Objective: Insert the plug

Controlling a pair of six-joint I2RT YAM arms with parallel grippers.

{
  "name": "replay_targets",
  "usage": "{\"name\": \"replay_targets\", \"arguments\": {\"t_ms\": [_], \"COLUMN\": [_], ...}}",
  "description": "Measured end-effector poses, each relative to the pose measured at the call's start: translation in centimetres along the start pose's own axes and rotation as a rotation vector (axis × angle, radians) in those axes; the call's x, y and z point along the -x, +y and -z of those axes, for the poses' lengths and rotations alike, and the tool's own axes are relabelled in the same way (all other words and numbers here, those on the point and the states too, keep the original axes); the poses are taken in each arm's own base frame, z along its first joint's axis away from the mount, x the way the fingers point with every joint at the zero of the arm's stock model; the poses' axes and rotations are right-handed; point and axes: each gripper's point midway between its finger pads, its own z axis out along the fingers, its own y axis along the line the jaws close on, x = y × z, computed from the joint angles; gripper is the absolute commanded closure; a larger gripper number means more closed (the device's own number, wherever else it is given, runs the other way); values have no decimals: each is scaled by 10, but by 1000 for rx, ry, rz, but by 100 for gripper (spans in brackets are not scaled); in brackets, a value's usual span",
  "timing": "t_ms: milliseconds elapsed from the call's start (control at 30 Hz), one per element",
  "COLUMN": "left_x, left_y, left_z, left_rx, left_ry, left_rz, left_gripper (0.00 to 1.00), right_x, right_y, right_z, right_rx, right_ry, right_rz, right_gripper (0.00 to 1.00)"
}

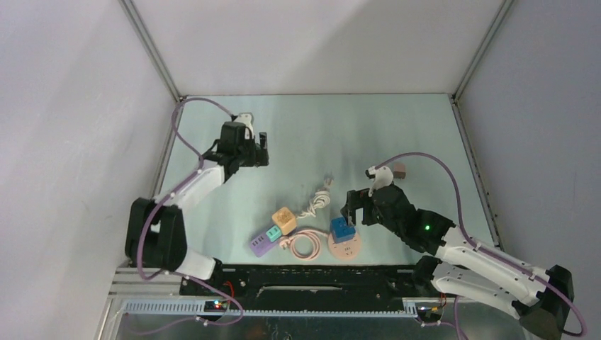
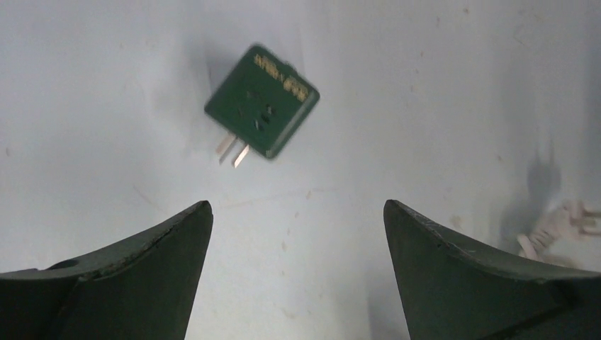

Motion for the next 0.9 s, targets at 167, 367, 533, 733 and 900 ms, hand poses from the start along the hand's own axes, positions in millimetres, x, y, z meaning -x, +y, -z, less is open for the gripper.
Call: {"name": "replay_targets", "arguments": {"t_ms": [167, 367, 533, 733, 900], "left_x": [23, 29, 20, 7, -18], "left_y": [0, 7, 23, 33, 35], "left_z": [-43, -82, -91, -105, -107], "left_rx": [4, 26, 66, 52, 33], "left_ry": [91, 193, 287, 391, 477], "left_rz": [-137, -295, -397, -437, -446], "left_gripper": [8, 6, 7, 24, 33], "right_x": [0, -1, 2, 9, 9], "right_y": [0, 5, 2, -3, -5], "right_z": [-7, -10, -6, -2, -3], "right_rx": [43, 110, 134, 145, 153], "right_ry": [41, 72, 71, 53, 61], "right_rz": [-10, -10, -12, -15, -18], "right_gripper": [0, 0, 0, 1, 0]}}
